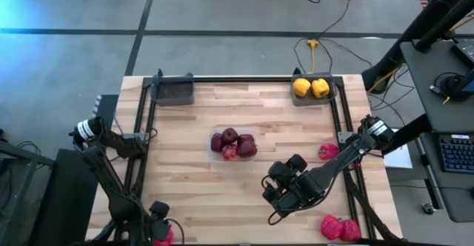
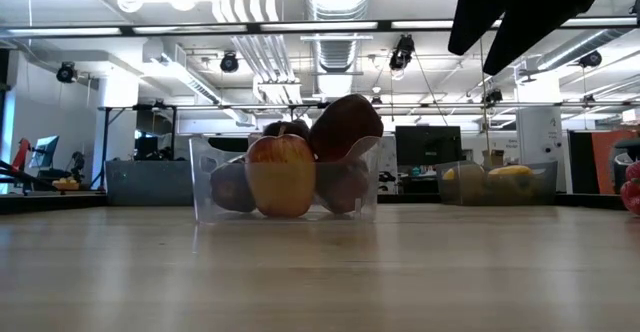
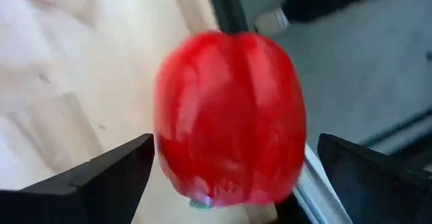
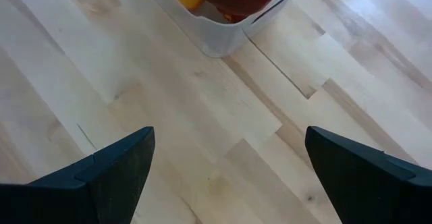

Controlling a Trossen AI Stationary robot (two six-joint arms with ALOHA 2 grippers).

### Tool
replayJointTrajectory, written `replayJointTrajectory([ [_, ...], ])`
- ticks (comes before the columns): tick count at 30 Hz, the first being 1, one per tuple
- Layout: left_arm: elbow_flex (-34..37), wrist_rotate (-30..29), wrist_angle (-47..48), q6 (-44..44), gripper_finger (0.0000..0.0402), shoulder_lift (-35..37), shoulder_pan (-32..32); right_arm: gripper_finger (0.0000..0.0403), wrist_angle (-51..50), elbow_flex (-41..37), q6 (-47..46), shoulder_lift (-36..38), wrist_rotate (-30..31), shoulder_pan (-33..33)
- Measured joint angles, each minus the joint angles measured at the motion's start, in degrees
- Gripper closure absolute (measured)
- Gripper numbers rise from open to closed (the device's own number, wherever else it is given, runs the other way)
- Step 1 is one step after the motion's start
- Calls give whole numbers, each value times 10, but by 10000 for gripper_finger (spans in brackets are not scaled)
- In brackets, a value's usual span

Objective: Sort produce into baskets
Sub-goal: Put the red bell pepper into the left black bin

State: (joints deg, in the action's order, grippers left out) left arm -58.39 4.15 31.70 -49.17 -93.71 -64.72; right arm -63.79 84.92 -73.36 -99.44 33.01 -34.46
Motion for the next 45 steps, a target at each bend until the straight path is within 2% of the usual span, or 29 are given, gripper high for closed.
replayJointTrajectory([
  [5, 5, -48, 3, -57, 4, 0, 24, 28, 0, -5, 16, 0, -6, 0],
  [12, 33, -90, 19, -57, 12, 0, 51, 28, -1, -5, 35, 0, -40, -2],
  [15, 56, -86, 30, -58, 37, 0, 65, 28, -1, -4, 35, 0, -62, -3],
  [20, 82, -44, 34, -66, 108, 2, 78, 28, -2, 1, 32, 0, -84, -14],
  [26, 62, -33, 105, -67, 113, 26, 99, 28, -6, 11, 23, 6, -86, -32],
  [30, 36, -50, 173, -43, 113, 60, 141, 28, -7, 11, 24, 16, -78, -36],
  [33, 10, -96, 230, -2, 113, 93, 195, 28, -6, 11, 30, 32, -71, -36],
  [36, 5, -128, 306, 64, 113, 123, 278, 28, -5, 21, 51, 46, -32, -38],
  [38, 5, -139, 327, 105, 113, 150, 351, 28, -6, 31, 70, 55, -11, -45],
  [41, 10, -155, 345, 159, 113, 192, 471, 28, -26, 40, 81, 70, -11, -71],
  [45, 10, -185, 355, 208, 113, 246, 648, 28, -110, 40, 18, 83, -15, -117],
])
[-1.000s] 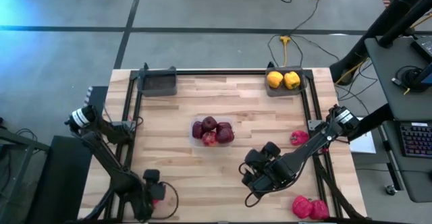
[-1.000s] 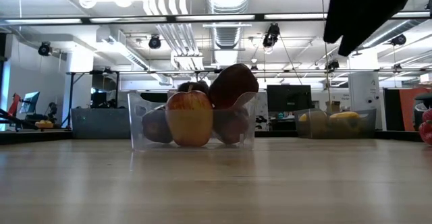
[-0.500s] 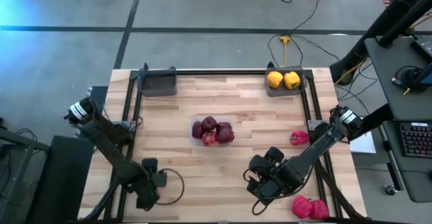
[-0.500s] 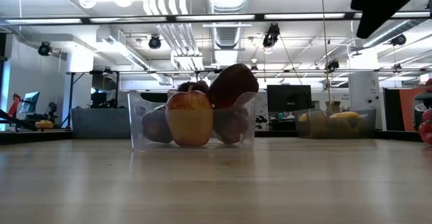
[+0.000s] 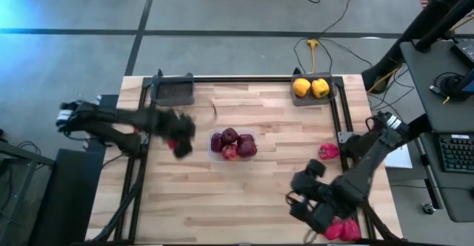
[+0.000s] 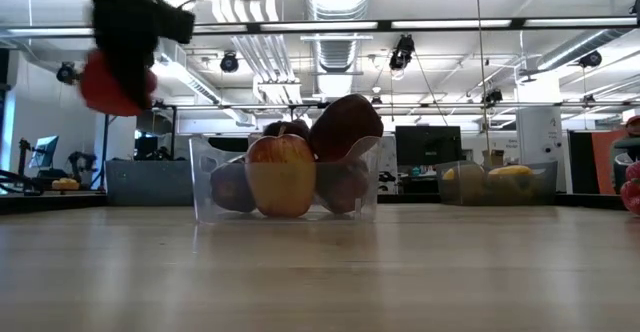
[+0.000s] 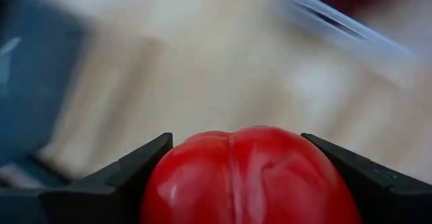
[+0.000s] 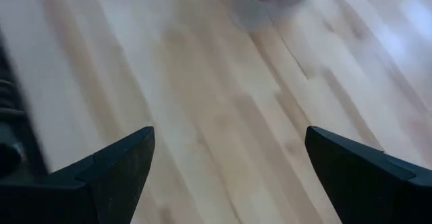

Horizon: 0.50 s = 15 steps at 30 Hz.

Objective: Sort produce into baskets
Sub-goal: Put the red bell pepper into the left black bin

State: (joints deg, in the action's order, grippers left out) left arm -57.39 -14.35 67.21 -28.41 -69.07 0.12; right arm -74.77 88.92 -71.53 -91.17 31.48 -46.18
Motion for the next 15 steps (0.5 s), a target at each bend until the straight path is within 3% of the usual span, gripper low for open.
replayJointTrajectory([
  [5, 0, -17, -13, 104, 113, 35, 259, 28, -95, -1, -107, 1, 1, -28],
  [10, 0, -11, -96, 216, 113, 8, 496, 28, -118, -2, -150, 4, 7, -6],
  [15, 0, 121, -174, 196, 113, -59, 609, 28, -150, 3, -122, 43, -115, 84],
])
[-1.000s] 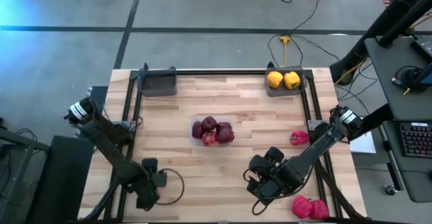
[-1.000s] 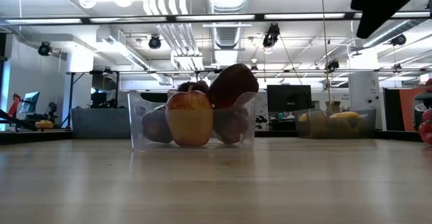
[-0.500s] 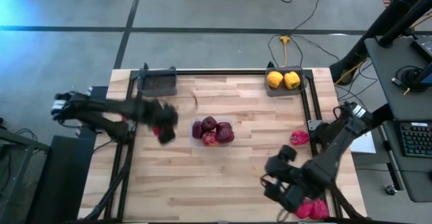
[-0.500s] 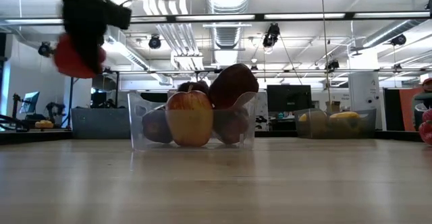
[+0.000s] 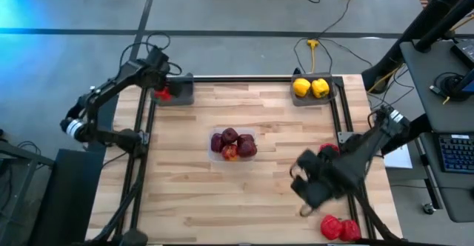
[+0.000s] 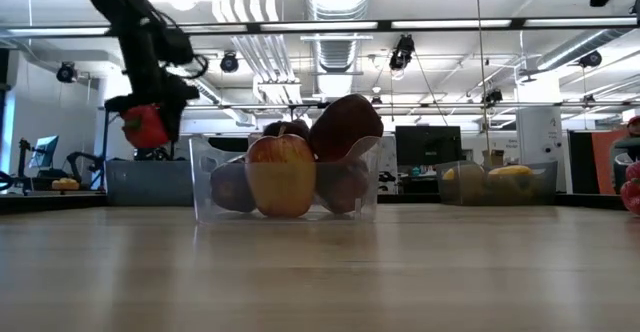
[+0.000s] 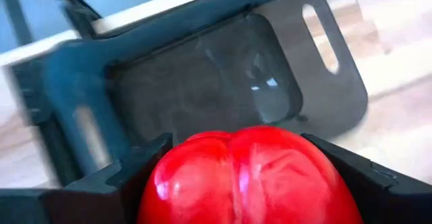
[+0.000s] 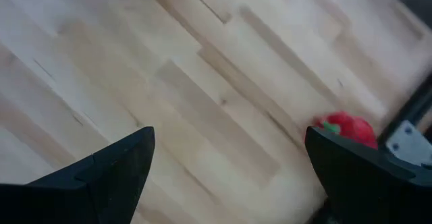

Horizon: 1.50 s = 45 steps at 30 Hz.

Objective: Sort produce into baskets
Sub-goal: Put the red bell pepper into the left black bin

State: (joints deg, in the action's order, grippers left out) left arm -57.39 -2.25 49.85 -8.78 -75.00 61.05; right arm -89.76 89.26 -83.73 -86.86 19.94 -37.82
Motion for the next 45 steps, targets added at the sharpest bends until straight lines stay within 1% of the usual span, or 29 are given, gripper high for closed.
replayJointTrajectory([
  [2, -11, -1, -8, -13, 113, -36, 3, 28, -1, 10, 49, 21, -21, 43],
  [7, -55, -44, 24, -25, 113, -134, 1, 28, 4, 41, 190, 61, -10, 168],
  [10, -74, -69, 12, -34, 113, -176, 1, 28, -2, 41, 285, 77, -7, 240],
  [13, -91, -76, 1, -33, 108, -198, 1, 28, -4, 29, 357, 85, -30, 308],
  [15, -105, -76, -4, -31, 101, -200, 1, 28, -3, 23, 383, 85, -55, 346],
  [17, -116, -76, -15, -26, 100, -204, 0, 28, -3, 20, 403, 80, -66, 370],
  [21, -126, -70, -53, -51, 102, -219, -1, 28, -2, 4, 448, 68, -70, 395],
  [24, -122, -8, -92, -60, 98, -226, -10, 28, -2, -19, 481, 64, -83, 404],
  [26, -117, 12, -105, -69, 92, -232, -20, 28, -3, -35, 499, 64, -95, 405],
  [31, -97, 14, -179, -98, 75, -237, -49, 28, -3, -86, 502, 69, -101, 403],
  [34, -87, 14, -217, -106, 67, -237, -66, 28, -3, -128, 501, 69, -122, 404],
  [37, -86, 15, -232, -98, 62, -237, -77, 28, -3, -174, 510, 69, -133, 403],
  [41, -86, 14, -234, -82, 61, -229, -83, 28, -3, -228, 545, 69, -150, 405],
  [45, -86, 14, -234, -77, 61, -202, -89, 28, -2, -270, 566, 69, -220, 406],
])
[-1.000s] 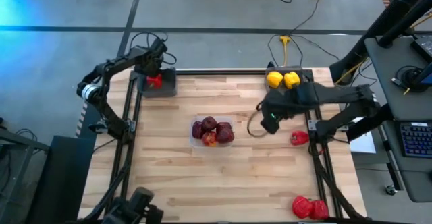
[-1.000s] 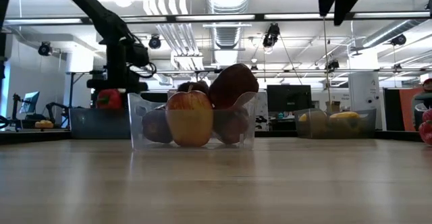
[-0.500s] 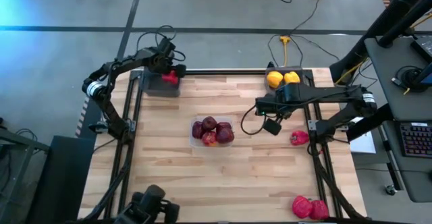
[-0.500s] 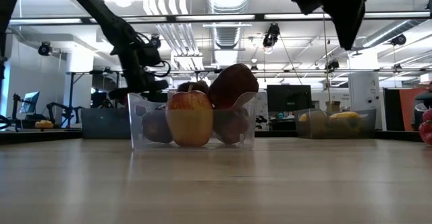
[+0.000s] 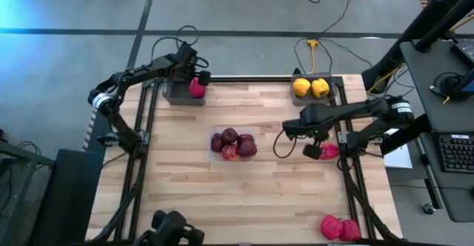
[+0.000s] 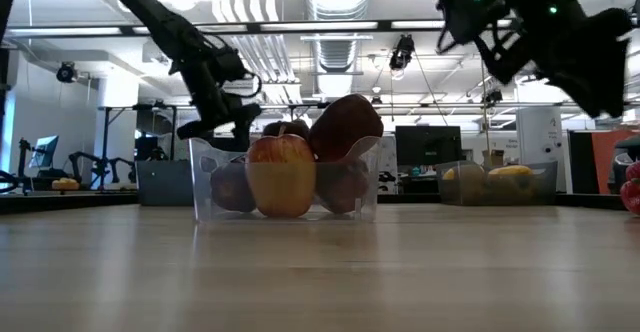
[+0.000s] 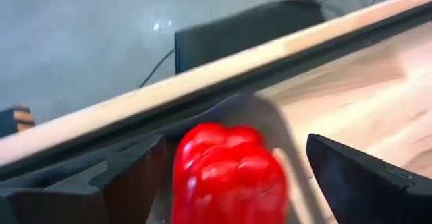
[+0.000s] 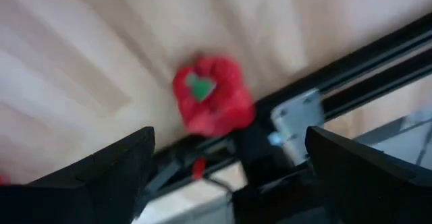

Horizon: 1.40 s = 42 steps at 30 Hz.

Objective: Sort produce into baskets
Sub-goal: Put the red bell pepper into the left black bin

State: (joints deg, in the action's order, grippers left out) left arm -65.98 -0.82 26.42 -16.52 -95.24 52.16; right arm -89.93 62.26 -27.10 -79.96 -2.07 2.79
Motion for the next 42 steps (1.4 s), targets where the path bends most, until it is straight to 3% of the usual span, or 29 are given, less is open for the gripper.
replayJointTrajectory([
  [6, 1, 1, -24, 21, 61, 71, -19, 28, 5, -60, 30, 0, -45, -23],
  [14, 22, 5, -22, 73, 61, 173, -57, 28, 18, -73, 44, 33, -66, -102],
  [18, 66, 57, -52, 85, 61, 223, -80, 28, 18, -93, 25, 73, -62, -117],
  [22, 130, 115, -143, 72, 61, 256, -103, 28, 34, -120, 16, 108, -35, -116],
  [26, 195, 168, -261, 53, 60, 268, -125, 28, 75, -169, 35, 126, -3, -117],
  [28, 224, 195, -322, 19, 60, 268, -138, 28, 92, -175, 60, 121, 43, -119],
  [32, 266, 224, -410, -22, 60, 263, -171, 28, 136, -190, 111, 100, 48, -119],
  [42, 259, 224, -392, -39, 60, 224, -207, 67, 150, -209, 98, -17, 35, -114],
])
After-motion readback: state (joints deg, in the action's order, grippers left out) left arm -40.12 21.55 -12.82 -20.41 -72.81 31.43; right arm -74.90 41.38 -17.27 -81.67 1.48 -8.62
